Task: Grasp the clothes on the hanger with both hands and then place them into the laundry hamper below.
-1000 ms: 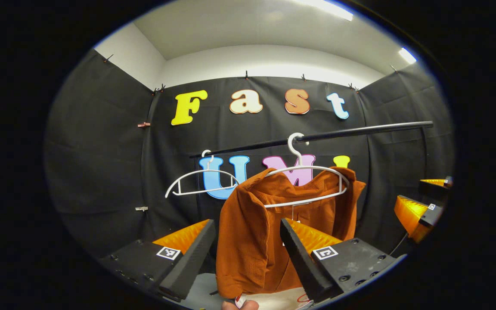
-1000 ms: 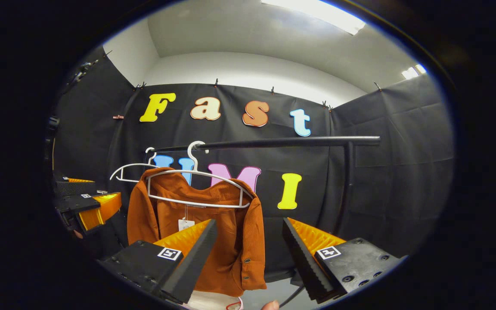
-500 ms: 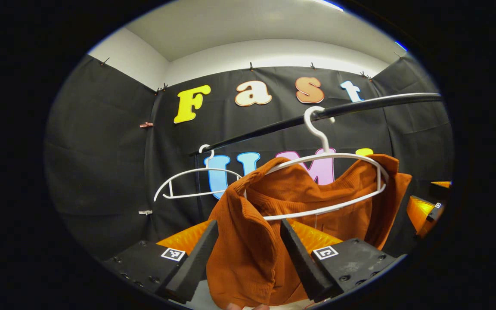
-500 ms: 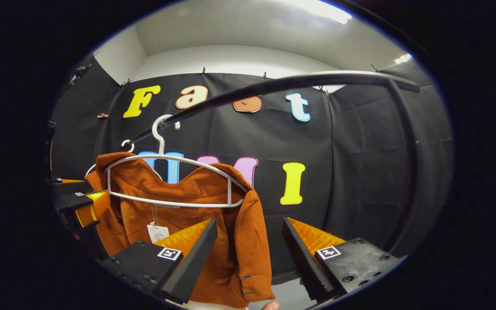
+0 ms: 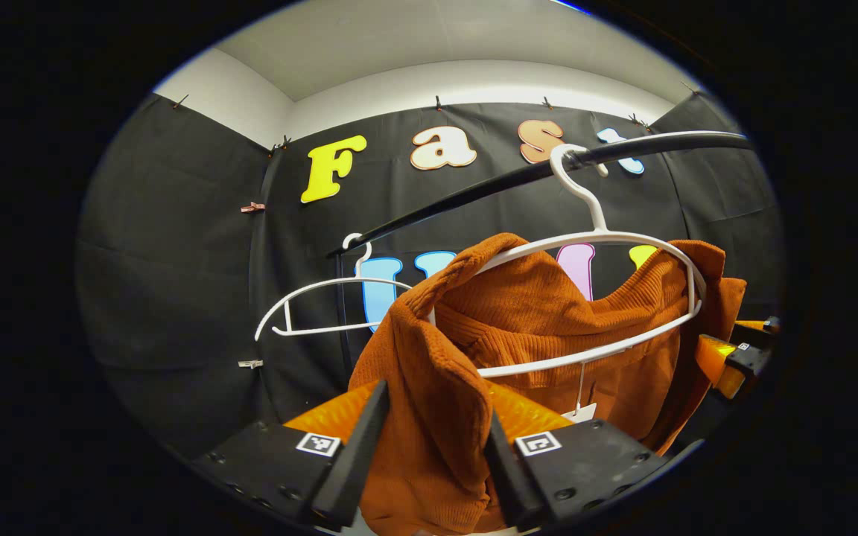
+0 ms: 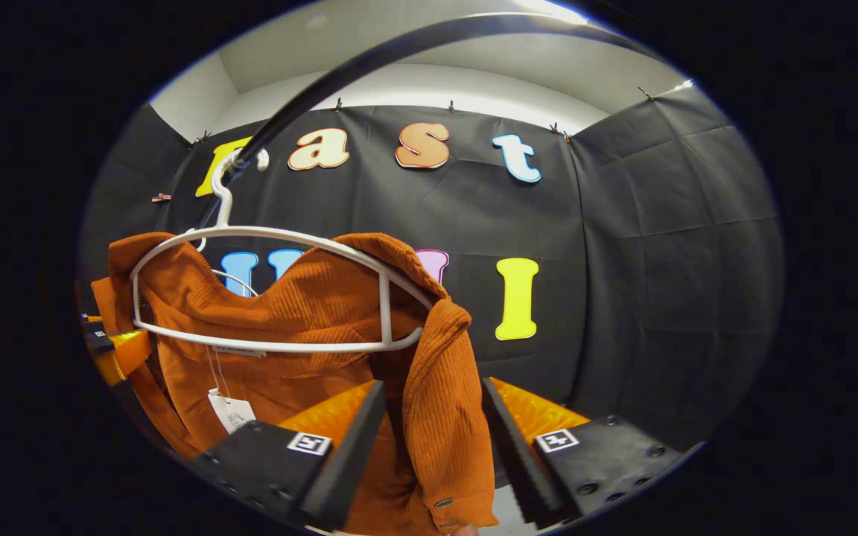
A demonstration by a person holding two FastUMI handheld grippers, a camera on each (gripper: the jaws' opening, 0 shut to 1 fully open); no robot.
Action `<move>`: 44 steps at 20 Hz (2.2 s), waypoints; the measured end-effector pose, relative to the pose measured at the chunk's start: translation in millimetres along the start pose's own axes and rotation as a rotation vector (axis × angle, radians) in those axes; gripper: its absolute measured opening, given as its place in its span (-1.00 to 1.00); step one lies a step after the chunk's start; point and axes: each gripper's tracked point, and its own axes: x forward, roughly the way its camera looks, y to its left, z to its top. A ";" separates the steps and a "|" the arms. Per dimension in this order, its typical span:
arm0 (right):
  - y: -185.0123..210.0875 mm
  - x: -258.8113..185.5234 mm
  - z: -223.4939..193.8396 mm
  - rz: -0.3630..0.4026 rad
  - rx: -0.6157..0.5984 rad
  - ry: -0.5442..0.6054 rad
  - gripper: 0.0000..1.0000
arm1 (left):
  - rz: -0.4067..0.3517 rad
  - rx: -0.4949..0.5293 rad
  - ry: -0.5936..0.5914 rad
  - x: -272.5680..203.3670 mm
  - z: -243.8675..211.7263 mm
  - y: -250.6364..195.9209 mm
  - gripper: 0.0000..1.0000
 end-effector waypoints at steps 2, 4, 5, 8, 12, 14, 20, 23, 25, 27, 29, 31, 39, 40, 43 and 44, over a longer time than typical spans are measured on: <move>7.0 6.3 3.0 0.031 0.000 -0.004 0.08 | -0.003 -0.022 0.010 4.6 -3.3 2.8 -0.01; 6.8 8.8 7.7 0.051 0.040 0.001 -0.34 | -0.001 -0.031 0.023 6.8 -7.2 7.8 -0.43; 9.0 16.3 1.3 0.074 0.090 0.021 -0.77 | -0.002 -0.032 0.026 7.1 -8.4 8.6 -0.64; 17.2 13.8 -13.2 0.161 0.202 0.105 -0.83 | -0.030 -0.032 0.014 8.3 -5.9 4.2 -0.94; 19.5 17.6 -20.8 0.235 0.315 0.199 -0.91 | -0.041 -0.038 0.033 13.0 -7.7 6.7 -0.94; 14.8 14.0 -18.5 0.275 0.369 0.230 -0.91 | -0.059 -0.046 0.050 13.1 -8.3 7.6 -0.90; -6.6 16.4 7.5 0.281 0.405 0.242 -0.92 | -0.110 -0.078 0.112 8.0 0.6 18.0 -0.90; -17.9 25.8 23.7 0.257 0.438 0.203 -0.92 | -0.118 -0.099 0.119 8.5 15.8 28.3 -0.90; -27.3 34.2 29.9 0.234 0.466 0.186 -0.92 | -0.118 -0.115 0.127 13.4 22.4 40.4 -0.90; -38.3 41.5 35.3 0.199 0.445 0.169 -0.84 | -0.119 -0.117 0.130 19.3 27.8 47.9 -0.91; -50.5 48.7 41.1 0.157 0.410 0.144 -0.92 | -0.121 -0.103 0.130 25.5 33.3 54.3 -0.91; -64.4 59.5 45.2 0.104 0.397 0.121 -0.92 | -0.128 -0.098 0.136 34.4 35.6 57.4 -0.94; -58.1 66.0 -9.2 0.084 0.353 0.215 -0.92 | -0.115 -0.139 0.227 47.8 -3.0 76.1 -0.91; -52.5 62.9 -16.2 0.091 0.360 0.228 -0.92 | -0.104 -0.150 0.242 48.1 -12.1 80.7 -0.94; -33.9 48.1 -34.2 0.118 0.392 0.266 -0.92 | -0.076 -0.142 0.279 43.9 -42.5 90.6 -0.92; -26.4 43.4 -38.9 0.131 0.408 0.277 -0.92 | -0.080 -0.142 0.292 42.8 -52.7 88.8 -0.91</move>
